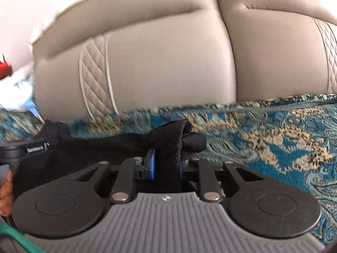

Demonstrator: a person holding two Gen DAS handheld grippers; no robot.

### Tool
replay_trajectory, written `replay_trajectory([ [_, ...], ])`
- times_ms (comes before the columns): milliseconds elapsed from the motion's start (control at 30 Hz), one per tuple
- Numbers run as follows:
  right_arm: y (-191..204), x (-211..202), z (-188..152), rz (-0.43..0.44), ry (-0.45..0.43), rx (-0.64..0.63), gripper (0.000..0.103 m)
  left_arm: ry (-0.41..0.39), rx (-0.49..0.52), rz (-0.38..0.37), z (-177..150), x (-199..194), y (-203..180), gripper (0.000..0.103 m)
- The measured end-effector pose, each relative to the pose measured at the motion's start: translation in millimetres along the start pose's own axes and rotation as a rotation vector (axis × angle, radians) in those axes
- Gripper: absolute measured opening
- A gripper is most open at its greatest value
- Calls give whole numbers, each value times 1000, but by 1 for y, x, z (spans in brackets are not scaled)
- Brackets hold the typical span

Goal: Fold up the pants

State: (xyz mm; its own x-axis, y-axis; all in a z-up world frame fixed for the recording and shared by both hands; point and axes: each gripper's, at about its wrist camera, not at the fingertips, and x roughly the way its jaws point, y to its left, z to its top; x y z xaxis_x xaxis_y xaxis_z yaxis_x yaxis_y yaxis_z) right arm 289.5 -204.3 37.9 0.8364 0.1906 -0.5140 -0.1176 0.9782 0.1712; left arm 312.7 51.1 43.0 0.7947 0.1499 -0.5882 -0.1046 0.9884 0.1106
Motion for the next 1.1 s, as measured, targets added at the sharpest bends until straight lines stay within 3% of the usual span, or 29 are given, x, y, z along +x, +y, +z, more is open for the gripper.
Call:
replay_trajectory([
  [167,-9,4,-10,15,1,16,32,46,-17,-11,-4,5,1,30],
  [267,-7,5,-9,-2,5,-1,39,62,4,19,-3,6,-2,39],
  [400,-13,-3,-4,13,18,14,72,79,83,75,1,-5,-5,71],
  [500,-29,-24,-3,39,0,76,80,60,100,0,-3,-29,0,78],
  [600,-42,-44,-6,30,0,98,84,38,112,-36,-11,-58,3,81],
  [767,-36,-63,-33,-120,47,-97,87,16,129,-81,-40,-102,8,87],
  [833,-34,-70,-44,-143,31,-161,90,26,141,-94,-55,-113,8,87],
  [967,-34,-86,-47,-217,30,-167,90,38,151,-78,-82,-133,7,87],
  [1100,-29,-115,-53,-179,-21,-145,90,30,124,-89,-96,-154,9,89],
])
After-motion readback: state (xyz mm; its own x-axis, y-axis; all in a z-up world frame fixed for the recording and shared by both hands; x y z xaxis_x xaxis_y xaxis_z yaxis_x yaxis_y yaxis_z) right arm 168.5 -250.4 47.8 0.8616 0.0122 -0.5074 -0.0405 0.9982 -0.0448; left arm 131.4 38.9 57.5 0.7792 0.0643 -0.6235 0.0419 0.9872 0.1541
